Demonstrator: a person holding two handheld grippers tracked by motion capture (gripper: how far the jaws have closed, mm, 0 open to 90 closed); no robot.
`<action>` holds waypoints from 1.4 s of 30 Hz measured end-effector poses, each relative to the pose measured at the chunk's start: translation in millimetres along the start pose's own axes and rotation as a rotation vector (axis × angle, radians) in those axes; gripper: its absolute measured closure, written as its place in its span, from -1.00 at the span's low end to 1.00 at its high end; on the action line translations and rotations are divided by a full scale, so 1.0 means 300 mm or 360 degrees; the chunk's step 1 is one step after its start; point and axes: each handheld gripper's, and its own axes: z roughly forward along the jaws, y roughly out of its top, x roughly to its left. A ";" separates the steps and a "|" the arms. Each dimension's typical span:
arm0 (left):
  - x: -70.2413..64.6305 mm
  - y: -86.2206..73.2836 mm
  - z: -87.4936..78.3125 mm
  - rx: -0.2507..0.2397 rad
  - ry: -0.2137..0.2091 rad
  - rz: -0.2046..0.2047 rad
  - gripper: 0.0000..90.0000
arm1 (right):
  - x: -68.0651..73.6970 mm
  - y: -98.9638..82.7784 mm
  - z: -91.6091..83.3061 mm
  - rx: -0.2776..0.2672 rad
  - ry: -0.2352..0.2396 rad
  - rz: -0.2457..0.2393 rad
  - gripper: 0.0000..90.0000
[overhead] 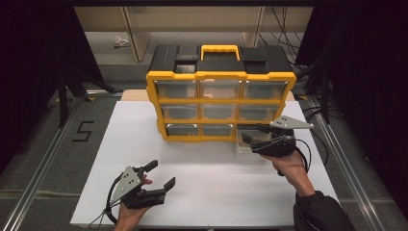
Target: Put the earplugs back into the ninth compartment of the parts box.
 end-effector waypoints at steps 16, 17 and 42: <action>0.001 0.000 0.001 0.0004 -0.0006 -0.0003 -0.64 | 0.079 0.000 -0.016 -0.0118 0.0123 -0.0036 -0.41; 0.001 -0.001 0.001 0.0005 -0.0006 -0.0004 -0.64 | 0.091 -0.004 -0.017 -0.0125 0.0137 -0.0040 -0.42; -0.001 -0.001 0.001 0.0011 -0.0018 -0.0004 -0.64 | 0.177 -0.171 -0.075 -0.0315 0.0188 0.0009 -0.46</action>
